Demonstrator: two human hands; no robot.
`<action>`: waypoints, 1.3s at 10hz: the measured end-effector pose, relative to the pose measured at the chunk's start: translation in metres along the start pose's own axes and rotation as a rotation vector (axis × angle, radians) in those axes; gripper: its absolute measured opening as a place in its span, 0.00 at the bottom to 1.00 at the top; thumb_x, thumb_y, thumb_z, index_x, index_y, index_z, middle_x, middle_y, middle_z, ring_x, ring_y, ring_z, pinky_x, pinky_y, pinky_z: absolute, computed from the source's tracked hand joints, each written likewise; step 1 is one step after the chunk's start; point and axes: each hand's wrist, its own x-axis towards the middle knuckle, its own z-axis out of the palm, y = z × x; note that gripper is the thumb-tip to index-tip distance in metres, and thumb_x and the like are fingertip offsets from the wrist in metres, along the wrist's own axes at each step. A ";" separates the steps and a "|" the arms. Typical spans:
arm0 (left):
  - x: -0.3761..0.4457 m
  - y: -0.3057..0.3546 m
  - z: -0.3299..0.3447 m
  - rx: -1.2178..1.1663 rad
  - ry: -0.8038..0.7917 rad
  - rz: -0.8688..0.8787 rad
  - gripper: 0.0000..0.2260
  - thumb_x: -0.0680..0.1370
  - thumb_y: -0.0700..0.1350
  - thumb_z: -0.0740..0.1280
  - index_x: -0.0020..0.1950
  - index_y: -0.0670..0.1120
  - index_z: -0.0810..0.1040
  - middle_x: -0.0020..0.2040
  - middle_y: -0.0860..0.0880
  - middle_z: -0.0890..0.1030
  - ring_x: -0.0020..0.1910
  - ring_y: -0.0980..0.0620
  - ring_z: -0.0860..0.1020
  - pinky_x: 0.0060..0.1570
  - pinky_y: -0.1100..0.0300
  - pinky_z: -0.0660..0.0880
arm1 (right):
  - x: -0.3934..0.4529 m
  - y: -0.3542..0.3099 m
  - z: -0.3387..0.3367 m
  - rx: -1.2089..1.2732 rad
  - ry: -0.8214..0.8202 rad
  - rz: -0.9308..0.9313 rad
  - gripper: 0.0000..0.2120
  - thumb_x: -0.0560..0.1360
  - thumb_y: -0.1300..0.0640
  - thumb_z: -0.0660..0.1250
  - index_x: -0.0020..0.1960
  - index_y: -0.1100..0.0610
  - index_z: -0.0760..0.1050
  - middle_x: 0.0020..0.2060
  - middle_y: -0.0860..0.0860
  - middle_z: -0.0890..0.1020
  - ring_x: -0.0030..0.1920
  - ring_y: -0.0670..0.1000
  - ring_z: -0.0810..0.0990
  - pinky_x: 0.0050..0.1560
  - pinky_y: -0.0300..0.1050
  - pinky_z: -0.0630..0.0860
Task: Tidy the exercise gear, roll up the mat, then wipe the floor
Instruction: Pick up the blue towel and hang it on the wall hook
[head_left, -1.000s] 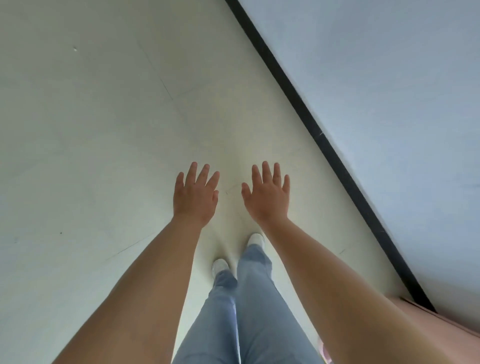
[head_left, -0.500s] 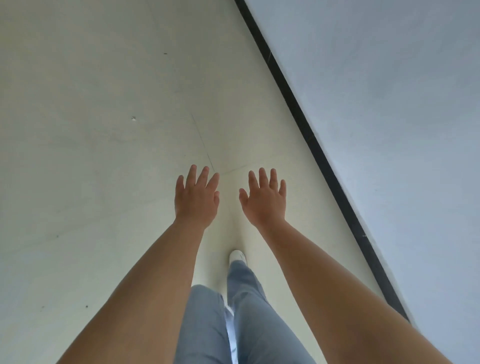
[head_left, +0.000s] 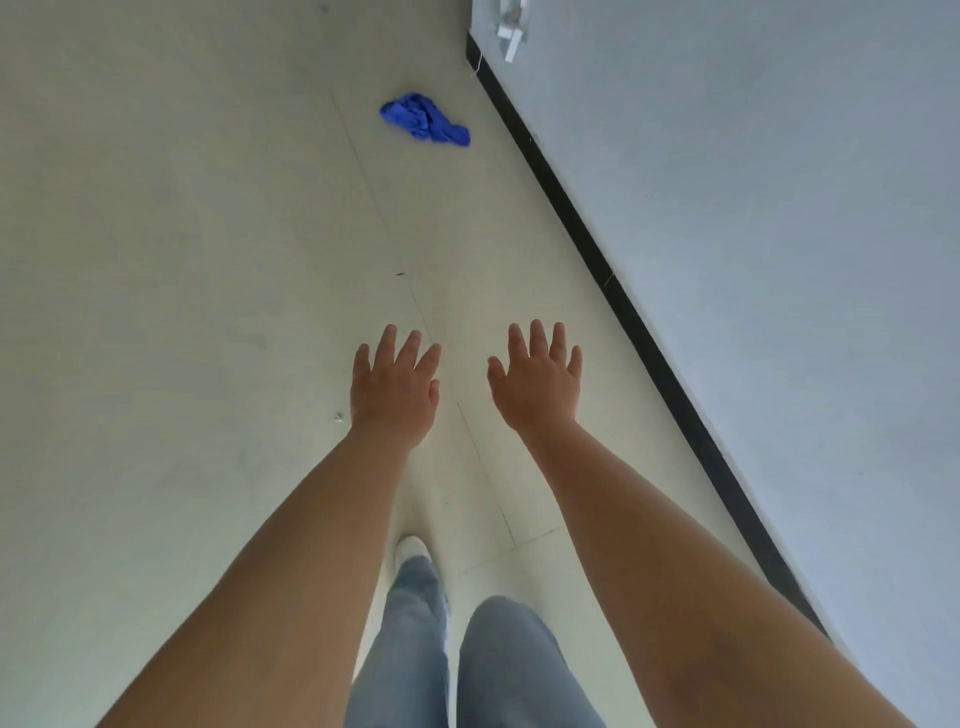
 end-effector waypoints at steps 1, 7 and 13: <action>0.072 -0.044 -0.039 -0.017 0.003 -0.002 0.22 0.83 0.49 0.48 0.78 0.51 0.50 0.79 0.50 0.50 0.78 0.46 0.45 0.75 0.48 0.47 | 0.066 -0.045 -0.032 0.002 0.005 -0.004 0.26 0.81 0.46 0.45 0.77 0.52 0.45 0.77 0.53 0.47 0.77 0.56 0.40 0.75 0.54 0.39; 0.574 -0.261 -0.236 -0.011 0.029 0.015 0.22 0.83 0.49 0.48 0.78 0.51 0.50 0.79 0.50 0.51 0.78 0.46 0.46 0.75 0.47 0.49 | 0.557 -0.263 -0.224 -0.020 0.027 0.017 0.27 0.81 0.45 0.45 0.77 0.52 0.46 0.77 0.53 0.47 0.77 0.56 0.40 0.75 0.55 0.39; 1.060 -0.398 -0.301 0.106 -0.231 0.234 0.22 0.83 0.49 0.48 0.77 0.50 0.51 0.78 0.50 0.52 0.78 0.47 0.47 0.75 0.48 0.50 | 0.994 -0.413 -0.276 0.265 -0.117 0.354 0.26 0.82 0.48 0.48 0.77 0.54 0.48 0.77 0.53 0.50 0.77 0.55 0.43 0.76 0.54 0.44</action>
